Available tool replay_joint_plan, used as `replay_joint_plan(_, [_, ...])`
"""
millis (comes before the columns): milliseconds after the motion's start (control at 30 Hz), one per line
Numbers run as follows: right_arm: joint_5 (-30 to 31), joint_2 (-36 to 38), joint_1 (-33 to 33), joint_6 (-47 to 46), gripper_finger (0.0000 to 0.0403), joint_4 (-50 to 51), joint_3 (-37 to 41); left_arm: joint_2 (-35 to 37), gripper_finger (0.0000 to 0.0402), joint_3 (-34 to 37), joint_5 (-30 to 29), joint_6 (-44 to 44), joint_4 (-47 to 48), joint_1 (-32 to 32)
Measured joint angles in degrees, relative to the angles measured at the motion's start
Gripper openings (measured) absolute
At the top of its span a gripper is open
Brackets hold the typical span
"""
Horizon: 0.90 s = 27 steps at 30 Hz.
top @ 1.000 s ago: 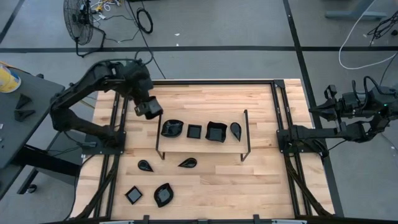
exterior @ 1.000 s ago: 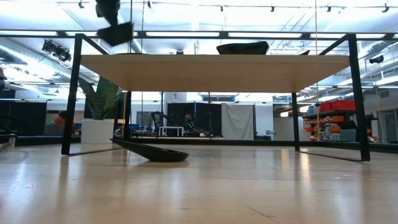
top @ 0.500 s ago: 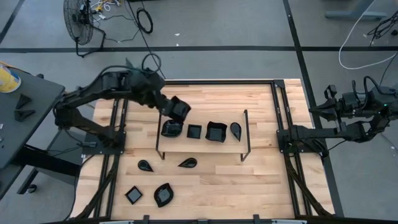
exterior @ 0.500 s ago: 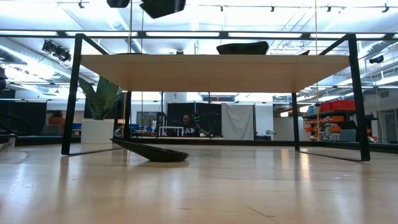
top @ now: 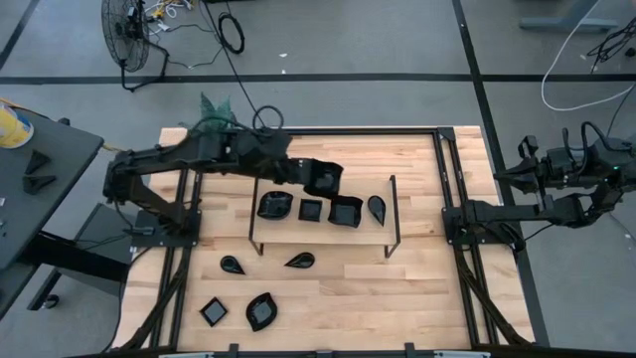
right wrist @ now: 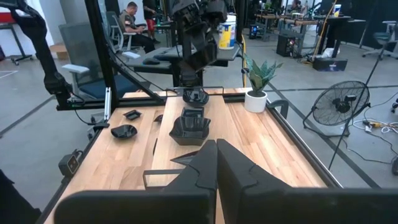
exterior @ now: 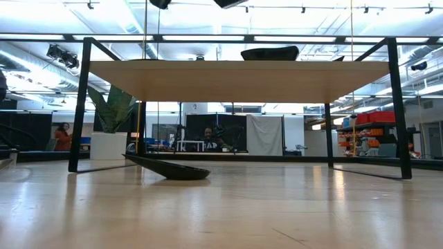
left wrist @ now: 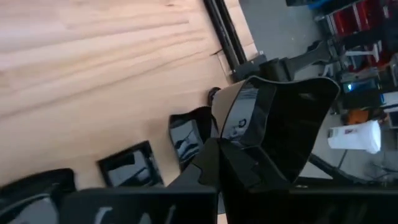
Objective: Pick & Place Mini shaped plates
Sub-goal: Stack the distorted square plate on top of the distorted square plate on the shelf
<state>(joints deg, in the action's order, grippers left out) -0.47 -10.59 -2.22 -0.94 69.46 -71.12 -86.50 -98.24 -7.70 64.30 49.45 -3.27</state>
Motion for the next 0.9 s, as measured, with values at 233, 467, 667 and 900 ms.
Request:
replay_joint_plan(233, [0.0, 0.0, 0.0, 0.0, 0.0006, 0.0, 0.0, -4.4, 0.0004, 0.0, 2.4, 6.9, -2.4, 1.0])
replay_joint_plan(467, [0.0, 0.0, 0.0, 0.0, 0.0006, 0.0, 0.0, -8.1, 0.0004, 0.0, 6.8, 11.1, -2.3, 1.0])
replay_joint_plan(667, [0.0, 0.0, 0.0, 0.0, 0.0006, 0.0, 0.0, -10.9, 0.0006, 0.0, 10.3, 14.5, -2.0, 1.0])
replay_joint_plan(900, [0.0, 0.0, 0.0, 0.0, 0.0006, 0.0, 0.0, -13.0, 0.0006, 0.0, 11.9, 15.9, -2.6, 0.8])
